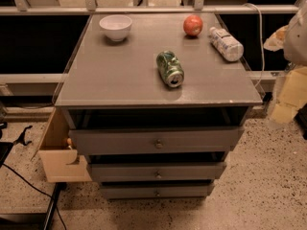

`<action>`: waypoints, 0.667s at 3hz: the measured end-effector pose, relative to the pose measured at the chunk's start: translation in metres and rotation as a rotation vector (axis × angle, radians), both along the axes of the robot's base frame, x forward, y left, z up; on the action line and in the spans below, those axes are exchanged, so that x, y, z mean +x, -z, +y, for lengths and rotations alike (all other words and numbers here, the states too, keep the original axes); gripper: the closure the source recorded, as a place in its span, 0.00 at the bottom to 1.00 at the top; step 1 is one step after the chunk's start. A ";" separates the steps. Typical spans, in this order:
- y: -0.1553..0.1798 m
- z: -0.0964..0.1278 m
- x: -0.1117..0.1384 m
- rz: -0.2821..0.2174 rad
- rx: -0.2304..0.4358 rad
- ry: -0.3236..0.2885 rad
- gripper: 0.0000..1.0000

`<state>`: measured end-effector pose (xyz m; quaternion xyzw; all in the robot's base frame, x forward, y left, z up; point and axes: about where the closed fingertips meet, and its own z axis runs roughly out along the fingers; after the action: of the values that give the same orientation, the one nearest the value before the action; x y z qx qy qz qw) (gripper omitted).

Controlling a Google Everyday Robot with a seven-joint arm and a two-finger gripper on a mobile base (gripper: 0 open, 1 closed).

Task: Open bottom drawer

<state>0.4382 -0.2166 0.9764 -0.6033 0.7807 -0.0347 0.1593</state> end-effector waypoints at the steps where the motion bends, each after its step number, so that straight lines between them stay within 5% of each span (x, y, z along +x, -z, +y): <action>1: 0.000 0.000 0.000 0.000 0.000 0.000 0.00; 2: 0.023 -0.002 -0.003 -0.002 0.013 0.010 0.00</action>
Offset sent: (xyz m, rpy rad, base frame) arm -0.0071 -0.0060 -0.0724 0.0381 0.0128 -0.0286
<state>0.4355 -0.2182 0.9531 -0.5983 0.7838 -0.0310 0.1638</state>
